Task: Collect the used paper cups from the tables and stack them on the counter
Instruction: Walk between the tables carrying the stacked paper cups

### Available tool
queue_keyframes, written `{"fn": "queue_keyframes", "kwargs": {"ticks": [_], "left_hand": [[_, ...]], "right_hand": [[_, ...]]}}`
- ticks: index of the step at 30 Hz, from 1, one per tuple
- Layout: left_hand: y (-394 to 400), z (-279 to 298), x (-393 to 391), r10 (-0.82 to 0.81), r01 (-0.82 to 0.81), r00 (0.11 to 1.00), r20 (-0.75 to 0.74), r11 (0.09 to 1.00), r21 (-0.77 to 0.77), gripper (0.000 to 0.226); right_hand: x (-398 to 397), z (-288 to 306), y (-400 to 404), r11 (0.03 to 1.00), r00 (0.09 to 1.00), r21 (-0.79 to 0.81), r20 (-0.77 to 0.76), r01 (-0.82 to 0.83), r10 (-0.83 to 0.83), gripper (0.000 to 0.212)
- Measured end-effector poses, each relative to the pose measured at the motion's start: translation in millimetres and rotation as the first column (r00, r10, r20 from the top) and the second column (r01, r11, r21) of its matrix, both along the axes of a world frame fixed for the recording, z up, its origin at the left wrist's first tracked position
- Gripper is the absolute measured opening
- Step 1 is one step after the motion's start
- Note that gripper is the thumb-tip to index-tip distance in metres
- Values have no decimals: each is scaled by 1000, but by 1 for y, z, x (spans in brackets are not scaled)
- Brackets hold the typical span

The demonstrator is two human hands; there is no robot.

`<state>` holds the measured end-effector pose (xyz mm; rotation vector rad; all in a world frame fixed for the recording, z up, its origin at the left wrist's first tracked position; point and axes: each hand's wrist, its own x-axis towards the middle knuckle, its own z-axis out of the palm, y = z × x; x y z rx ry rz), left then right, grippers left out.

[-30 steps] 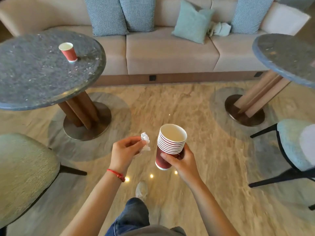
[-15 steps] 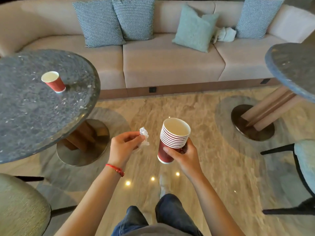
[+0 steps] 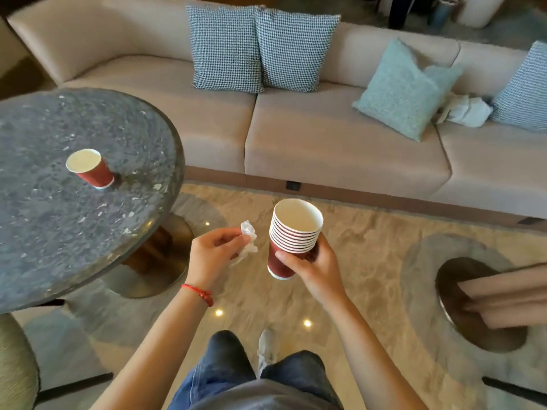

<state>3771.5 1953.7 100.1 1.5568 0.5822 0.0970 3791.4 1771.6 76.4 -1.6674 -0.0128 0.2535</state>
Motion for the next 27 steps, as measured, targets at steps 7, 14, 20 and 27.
{"fn": "queue_keyframes", "kwargs": {"ticks": [7,14,20,27], "left_hand": [[28,-4,57,133,-134,990,-40,991,-6,11],[80,-6,116,229,-228,973,-16,973,28,8],[123,-2,144,373,-373,928,-14,927,-20,12],[162,-6,142,602,-603,798,-25,797,-33,11]], "right_hand": [[85,-7,34,994,994,15,-36,-107,108,64],[169,-8,99,972,971,-4,-18,-237,237,69],[227,2,159,928,928,-19,-1,-373,373,76],[262,6,227,814,813,5,-14,-581,581,68]]}}
